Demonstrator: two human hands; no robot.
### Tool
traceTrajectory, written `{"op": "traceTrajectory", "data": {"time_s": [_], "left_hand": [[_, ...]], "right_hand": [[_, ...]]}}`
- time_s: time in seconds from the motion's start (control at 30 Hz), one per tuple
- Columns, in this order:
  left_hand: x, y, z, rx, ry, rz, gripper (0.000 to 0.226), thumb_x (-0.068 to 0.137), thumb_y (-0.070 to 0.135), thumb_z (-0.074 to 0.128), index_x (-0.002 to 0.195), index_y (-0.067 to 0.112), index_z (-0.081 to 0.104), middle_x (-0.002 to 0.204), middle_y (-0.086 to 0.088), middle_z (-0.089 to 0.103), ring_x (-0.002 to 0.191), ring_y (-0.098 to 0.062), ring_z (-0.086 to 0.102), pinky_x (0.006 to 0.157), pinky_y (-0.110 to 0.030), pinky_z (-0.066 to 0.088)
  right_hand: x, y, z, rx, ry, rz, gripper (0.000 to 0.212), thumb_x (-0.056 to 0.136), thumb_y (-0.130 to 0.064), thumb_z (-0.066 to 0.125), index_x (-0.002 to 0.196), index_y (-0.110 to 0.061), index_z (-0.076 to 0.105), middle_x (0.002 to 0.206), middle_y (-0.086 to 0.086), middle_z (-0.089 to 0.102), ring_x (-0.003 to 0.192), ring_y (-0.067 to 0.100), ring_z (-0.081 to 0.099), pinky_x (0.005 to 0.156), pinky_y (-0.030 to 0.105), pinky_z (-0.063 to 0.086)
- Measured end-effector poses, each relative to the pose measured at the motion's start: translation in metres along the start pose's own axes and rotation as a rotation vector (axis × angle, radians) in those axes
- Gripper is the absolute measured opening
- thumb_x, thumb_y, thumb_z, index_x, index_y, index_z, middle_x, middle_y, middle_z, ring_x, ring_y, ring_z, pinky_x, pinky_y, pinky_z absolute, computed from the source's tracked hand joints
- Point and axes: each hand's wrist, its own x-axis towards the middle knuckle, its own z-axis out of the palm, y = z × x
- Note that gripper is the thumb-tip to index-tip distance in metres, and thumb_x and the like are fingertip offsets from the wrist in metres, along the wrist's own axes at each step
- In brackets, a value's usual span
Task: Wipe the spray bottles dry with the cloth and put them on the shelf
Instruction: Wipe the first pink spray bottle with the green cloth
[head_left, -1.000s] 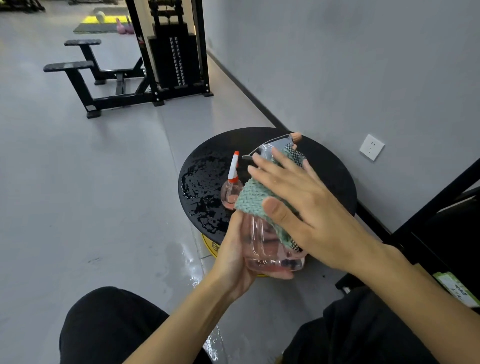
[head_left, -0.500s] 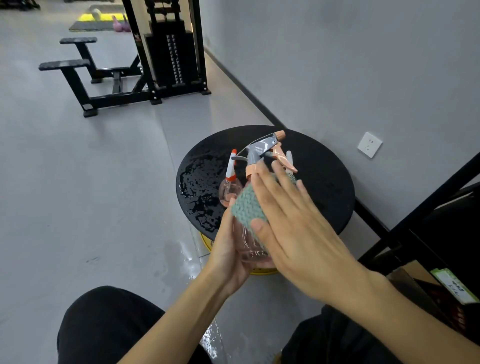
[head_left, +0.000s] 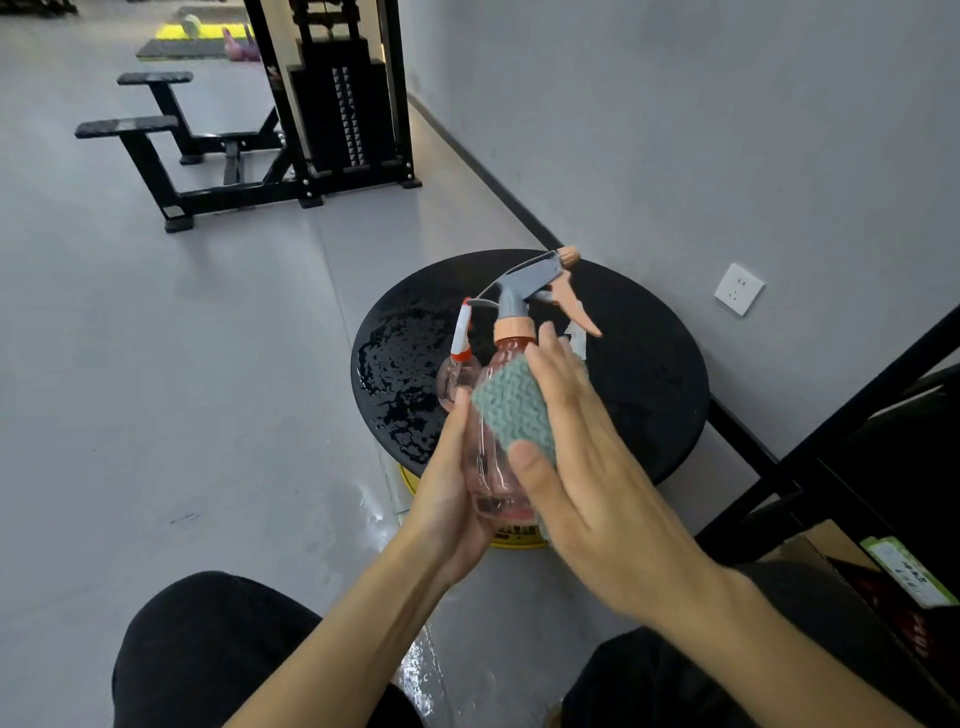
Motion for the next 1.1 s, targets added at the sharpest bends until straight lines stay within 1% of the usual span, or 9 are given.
{"op": "traceTrajectory", "data": {"time_s": [0.17,0.3,0.43,0.5,0.6,0.73,0.9,0.97,1.1], "left_hand": [[0.0,-0.004,0.0,-0.013,-0.022,-0.017,0.051,0.095,0.059,0.035,0.101,0.022,0.068,0.078,-0.001,0.074,0.063,-0.018,0.072,0.047,-0.033,0.055],[0.0,0.0,0.001,-0.075,-0.028,0.008,0.044,0.098,0.044,0.037,0.096,0.012,0.067,0.07,-0.002,0.071,0.052,-0.009,0.066,0.041,-0.017,0.049],[0.001,-0.002,-0.002,-0.063,-0.049,0.015,0.049,0.089,0.053,0.044,0.096,0.017,0.076,0.095,-0.006,0.074,0.081,-0.016,0.072,0.061,-0.03,0.059],[0.001,-0.004,-0.003,-0.035,-0.045,0.0,0.046,0.093,0.05,0.04,0.092,0.019,0.075,0.084,-0.003,0.074,0.069,-0.015,0.072,0.052,-0.031,0.056],[-0.002,-0.006,0.0,-0.011,-0.036,-0.015,0.045,0.095,0.051,0.04,0.096,0.024,0.075,0.087,-0.003,0.074,0.068,-0.018,0.072,0.053,-0.036,0.057],[-0.002,-0.006,-0.001,-0.04,-0.035,-0.001,0.047,0.098,0.047,0.037,0.082,0.025,0.076,0.076,0.003,0.074,0.06,-0.012,0.07,0.046,-0.028,0.053],[0.001,-0.001,-0.004,-0.089,0.06,0.004,0.052,0.094,0.052,0.041,0.115,0.014,0.07,0.119,-0.014,0.069,0.105,-0.023,0.068,0.077,-0.034,0.058],[0.002,-0.002,-0.006,-0.076,0.046,0.01,0.048,0.098,0.048,0.039,0.107,0.017,0.074,0.116,-0.011,0.07,0.099,-0.021,0.07,0.075,-0.034,0.06],[0.001,-0.006,0.0,-0.019,0.014,0.016,0.046,0.101,0.041,0.036,0.085,0.025,0.076,0.077,0.002,0.074,0.062,-0.012,0.07,0.045,-0.026,0.053]], "right_hand": [[0.018,0.001,-0.007,-0.051,0.008,0.039,0.061,0.1,-0.049,0.022,0.155,-0.027,0.004,0.161,-0.015,-0.009,0.143,-0.007,-0.018,0.119,0.024,-0.002],[-0.005,-0.005,0.001,-0.135,-0.001,0.001,0.057,0.103,-0.043,0.025,0.154,-0.028,0.004,0.161,-0.02,-0.008,0.144,-0.004,-0.014,0.119,0.024,0.002],[-0.01,-0.002,0.003,-0.168,0.014,-0.038,0.055,0.102,-0.04,0.024,0.154,-0.028,0.01,0.161,-0.02,-0.002,0.147,-0.001,-0.007,0.12,0.03,0.008],[0.001,0.002,-0.002,-0.145,0.032,-0.034,0.055,0.102,-0.039,0.023,0.154,-0.028,0.013,0.161,-0.019,0.002,0.147,-0.001,-0.005,0.121,0.03,0.006],[0.016,0.008,-0.009,-0.086,0.049,0.015,0.056,0.101,-0.044,0.019,0.154,-0.029,0.013,0.161,-0.02,0.006,0.146,-0.005,-0.007,0.122,0.028,0.003],[0.006,-0.001,0.001,-0.099,0.049,-0.022,0.056,0.102,-0.038,0.022,0.155,-0.023,0.011,0.162,-0.014,0.003,0.148,0.003,-0.007,0.121,0.027,0.006],[-0.014,-0.01,0.015,-0.23,0.072,-0.091,0.055,0.101,-0.032,0.025,0.154,-0.02,0.015,0.162,-0.011,0.006,0.15,0.012,-0.002,0.121,0.042,0.015],[-0.007,-0.009,0.012,-0.223,0.072,-0.084,0.054,0.102,-0.032,0.024,0.154,-0.021,0.015,0.162,-0.011,0.006,0.15,0.01,-0.003,0.121,0.042,0.015],[0.015,-0.005,0.003,-0.123,0.092,-0.011,0.057,0.101,-0.04,0.019,0.154,-0.02,0.015,0.162,-0.01,0.007,0.148,0.002,-0.005,0.122,0.037,0.012]]}}
